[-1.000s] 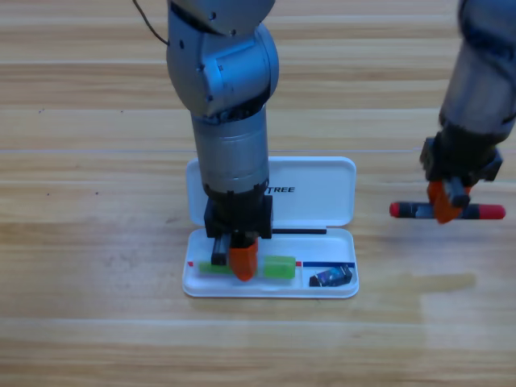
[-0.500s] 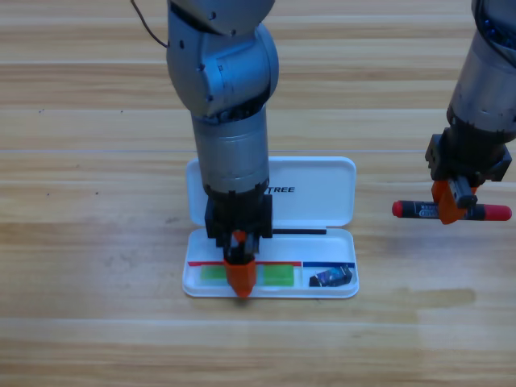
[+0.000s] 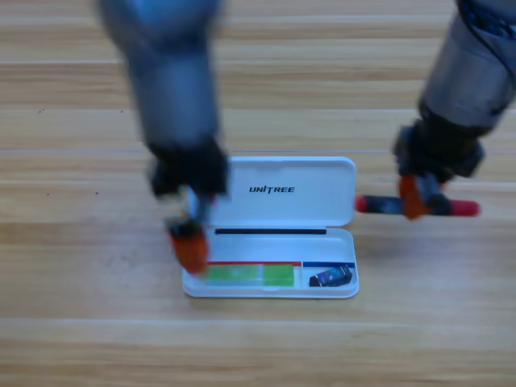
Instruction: Clean up eraser and pencils
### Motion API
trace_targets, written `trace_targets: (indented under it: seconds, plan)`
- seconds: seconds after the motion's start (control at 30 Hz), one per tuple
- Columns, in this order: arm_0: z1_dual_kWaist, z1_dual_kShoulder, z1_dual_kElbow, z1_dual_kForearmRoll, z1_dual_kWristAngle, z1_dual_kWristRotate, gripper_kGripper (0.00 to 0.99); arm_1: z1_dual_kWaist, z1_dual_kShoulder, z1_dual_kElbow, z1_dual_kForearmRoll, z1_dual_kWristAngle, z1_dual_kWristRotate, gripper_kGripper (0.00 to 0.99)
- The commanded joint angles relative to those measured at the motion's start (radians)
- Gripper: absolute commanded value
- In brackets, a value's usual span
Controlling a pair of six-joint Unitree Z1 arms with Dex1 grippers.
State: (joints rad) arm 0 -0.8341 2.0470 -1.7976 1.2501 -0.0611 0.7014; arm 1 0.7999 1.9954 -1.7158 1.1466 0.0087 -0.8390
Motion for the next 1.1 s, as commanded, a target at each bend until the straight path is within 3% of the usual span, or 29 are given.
trace_targets:
  seconds: [0.03,0.17,0.27,0.5,1.0,1.1]
  plan:
    - [0.184,-0.337,0.058,0.048,0.007,0.069,0.990,0.119,0.181,-0.146,0.061,0.017,0.043,0.000]
    - [0.313,-0.439,0.159,0.040,0.001,0.148,0.990,0.142,0.306,-0.288,0.087,0.013,0.064,0.000]
    - [0.354,-0.458,0.230,0.005,-0.003,0.156,0.990,0.156,0.381,-0.380,0.102,0.011,0.077,0.000]
    - [0.362,-0.481,0.331,-0.066,-0.017,0.155,0.990,0.176,0.487,-0.513,0.116,-0.004,0.092,0.000]
    - [0.362,-0.476,0.391,-0.118,-0.022,0.142,0.990,0.190,0.551,-0.591,0.125,-0.021,0.126,0.000]
    - [0.362,-0.473,0.394,-0.124,-0.022,0.141,0.990,0.190,0.546,-0.591,0.125,-0.030,0.143,0.604]
